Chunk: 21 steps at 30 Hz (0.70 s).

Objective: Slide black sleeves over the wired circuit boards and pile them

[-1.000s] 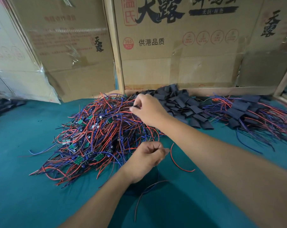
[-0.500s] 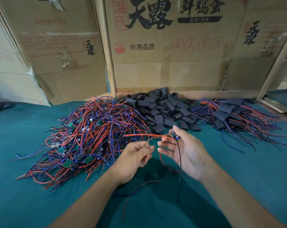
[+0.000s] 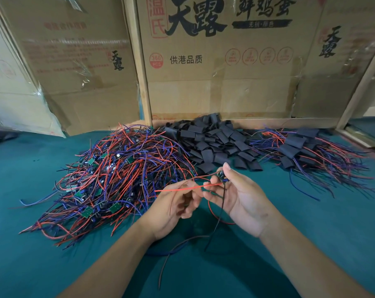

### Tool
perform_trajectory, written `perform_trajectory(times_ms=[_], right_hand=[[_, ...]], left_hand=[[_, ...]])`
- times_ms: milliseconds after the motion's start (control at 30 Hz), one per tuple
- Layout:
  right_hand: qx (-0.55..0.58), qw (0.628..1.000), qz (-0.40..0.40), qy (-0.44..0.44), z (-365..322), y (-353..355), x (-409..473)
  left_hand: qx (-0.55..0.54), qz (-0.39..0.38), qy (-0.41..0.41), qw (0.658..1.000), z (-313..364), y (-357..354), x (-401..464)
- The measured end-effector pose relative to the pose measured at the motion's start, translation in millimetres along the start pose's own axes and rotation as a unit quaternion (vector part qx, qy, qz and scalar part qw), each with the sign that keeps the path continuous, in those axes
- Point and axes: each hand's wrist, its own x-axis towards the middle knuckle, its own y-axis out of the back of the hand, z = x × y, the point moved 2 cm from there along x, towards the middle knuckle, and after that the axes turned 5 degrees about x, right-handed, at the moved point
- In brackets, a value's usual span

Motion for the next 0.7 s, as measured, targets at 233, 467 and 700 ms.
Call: perform_trajectory(times_ms=[233, 467, 700], right_hand=[[-0.038, 0.999, 0.013, -0.012, 0.5, 1.3, -0.8], [-0.134, 0.989, -0.025, -0.049, 2.0, 1.8, -5.0], [-0.136, 0.986, -0.024, -0.093, 3.1, 4.0, -4.5]], left_hand=[[-0.021, -0.015, -0.004, 1.000, -0.6, 1.1, -0.6], [-0.025, -0.034, -0.007, 0.999, 0.6, -3.0, -2.0], [-0.076, 0.056, 0.029, 0.995, -2.6, 4.3, 2.2]])
